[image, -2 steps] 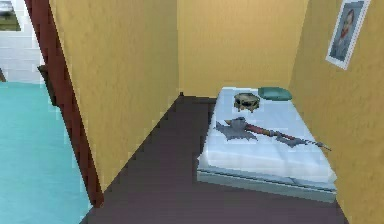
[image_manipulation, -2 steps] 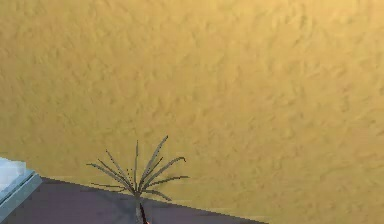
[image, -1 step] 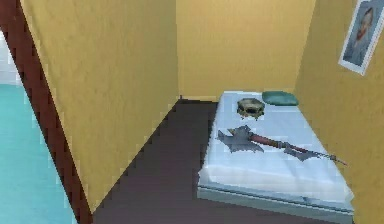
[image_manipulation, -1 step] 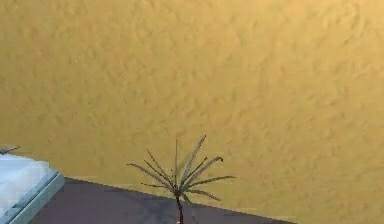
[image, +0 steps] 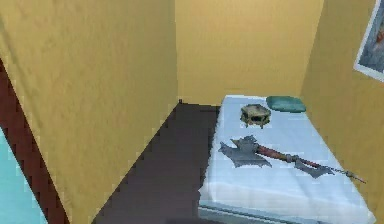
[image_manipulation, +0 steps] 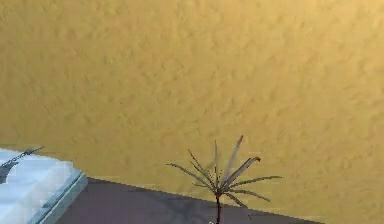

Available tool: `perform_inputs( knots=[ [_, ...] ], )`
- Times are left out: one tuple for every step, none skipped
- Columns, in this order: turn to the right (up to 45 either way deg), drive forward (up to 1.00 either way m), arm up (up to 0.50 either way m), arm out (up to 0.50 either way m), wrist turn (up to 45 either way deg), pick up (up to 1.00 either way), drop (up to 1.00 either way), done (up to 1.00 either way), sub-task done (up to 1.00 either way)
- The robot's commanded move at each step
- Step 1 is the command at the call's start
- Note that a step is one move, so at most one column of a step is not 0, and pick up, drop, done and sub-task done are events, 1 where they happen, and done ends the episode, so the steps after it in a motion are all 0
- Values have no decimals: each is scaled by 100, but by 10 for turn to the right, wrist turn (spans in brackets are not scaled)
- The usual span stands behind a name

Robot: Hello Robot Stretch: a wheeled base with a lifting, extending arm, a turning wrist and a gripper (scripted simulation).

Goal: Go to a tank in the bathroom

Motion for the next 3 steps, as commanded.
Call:
perform_inputs(
  knots=[
    [-450, 0, 0, 0, 0, 0, 0, 0, 0],
    [-210, 0, 0, 0, 0, 0, 0, 0, 0],
    [0, 100, 0, 0, 0, 0, 0, 0, 0]
  ],
)
